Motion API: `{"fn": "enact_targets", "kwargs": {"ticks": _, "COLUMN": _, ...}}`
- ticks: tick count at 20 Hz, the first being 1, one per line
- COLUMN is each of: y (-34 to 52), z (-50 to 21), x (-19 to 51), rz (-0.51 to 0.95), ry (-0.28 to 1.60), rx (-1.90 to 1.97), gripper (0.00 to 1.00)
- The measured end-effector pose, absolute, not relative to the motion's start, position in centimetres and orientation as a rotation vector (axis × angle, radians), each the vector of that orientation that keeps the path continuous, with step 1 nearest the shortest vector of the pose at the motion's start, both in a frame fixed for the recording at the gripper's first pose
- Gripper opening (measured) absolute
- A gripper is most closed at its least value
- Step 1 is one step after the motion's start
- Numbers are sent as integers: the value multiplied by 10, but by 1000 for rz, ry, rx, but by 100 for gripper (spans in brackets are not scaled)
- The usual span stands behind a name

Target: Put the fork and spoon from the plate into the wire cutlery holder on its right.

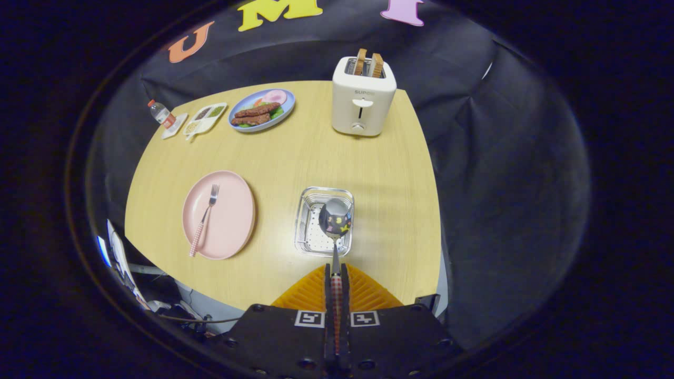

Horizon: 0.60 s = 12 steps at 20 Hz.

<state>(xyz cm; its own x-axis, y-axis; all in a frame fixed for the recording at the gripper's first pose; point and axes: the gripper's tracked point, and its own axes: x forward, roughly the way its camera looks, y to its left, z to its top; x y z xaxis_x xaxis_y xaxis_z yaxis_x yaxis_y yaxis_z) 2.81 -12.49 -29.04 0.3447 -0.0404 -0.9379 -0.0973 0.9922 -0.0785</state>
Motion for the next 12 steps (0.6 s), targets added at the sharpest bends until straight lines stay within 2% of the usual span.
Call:
{"fn": "enact_targets", "kwargs": {"ticks": 5, "y": -126, "z": -308, "x": 27, "rz": 14, "ry": 1384, "rx": -93, "gripper": 3}}
{"fn": "enact_targets", "kwargs": {"ticks": 12, "y": -121, "z": -318, "x": 45, "rz": 28, "ry": 1473, "rx": -139, "gripper": 3}}
